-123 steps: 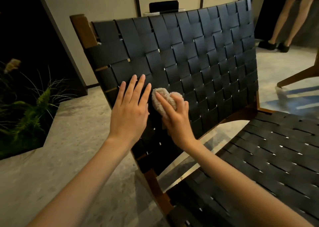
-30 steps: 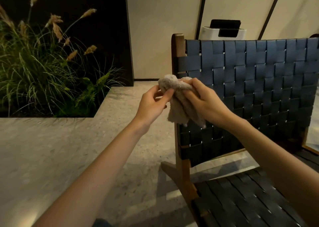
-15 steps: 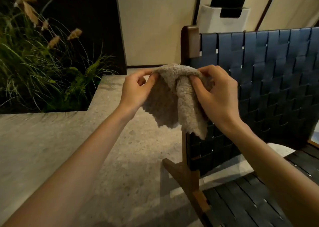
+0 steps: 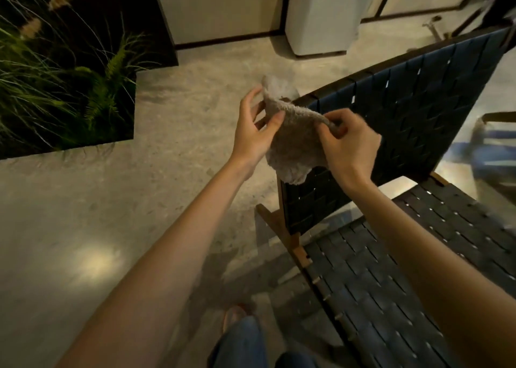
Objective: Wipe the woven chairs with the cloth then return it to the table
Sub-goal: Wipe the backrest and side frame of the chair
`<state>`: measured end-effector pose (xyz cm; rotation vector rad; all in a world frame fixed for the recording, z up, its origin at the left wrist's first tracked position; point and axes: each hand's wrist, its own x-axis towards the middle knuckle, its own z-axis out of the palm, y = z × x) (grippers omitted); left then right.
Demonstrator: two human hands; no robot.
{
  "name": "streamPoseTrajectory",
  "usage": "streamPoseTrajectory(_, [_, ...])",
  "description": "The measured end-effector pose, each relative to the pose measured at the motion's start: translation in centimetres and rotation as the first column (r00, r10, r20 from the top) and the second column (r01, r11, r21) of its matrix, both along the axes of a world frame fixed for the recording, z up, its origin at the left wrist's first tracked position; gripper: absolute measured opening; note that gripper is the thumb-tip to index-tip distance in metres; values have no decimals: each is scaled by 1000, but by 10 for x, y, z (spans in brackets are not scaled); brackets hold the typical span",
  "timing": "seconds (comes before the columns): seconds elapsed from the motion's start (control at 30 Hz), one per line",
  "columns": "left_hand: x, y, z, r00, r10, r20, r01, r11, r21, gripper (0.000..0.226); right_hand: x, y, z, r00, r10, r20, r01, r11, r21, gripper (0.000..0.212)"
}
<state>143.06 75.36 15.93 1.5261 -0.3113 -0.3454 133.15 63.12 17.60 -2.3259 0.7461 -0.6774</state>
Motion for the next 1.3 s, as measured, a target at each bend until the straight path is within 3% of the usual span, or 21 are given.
streamPoseTrajectory(0.1, [3,-3,10,999,-26,28,24,996,86,48,8,5,15,998,31,-56,-19,978,210,21])
streamPoseTrajectory(0.27, [0,0,5,999,-48,10,46,992,121,51,26,12,19,995,45,-86,-6,915,404,16])
streamPoseTrajectory(0.47, [-12,7,-36,995,-65,-78,79,978,194,45,21,16,-8,995,60,-85,-20,912,409,14])
streamPoseTrajectory(0.67, [-8,9,-50,998,-60,12,56,972,227,45,14,18,-26,999,10,-40,8,905,424,13])
streamPoseTrajectory(1.3, [-61,9,-163,988,-61,-144,107,935,339,50,-42,13,-145,980,88,-176,10,872,489,14])
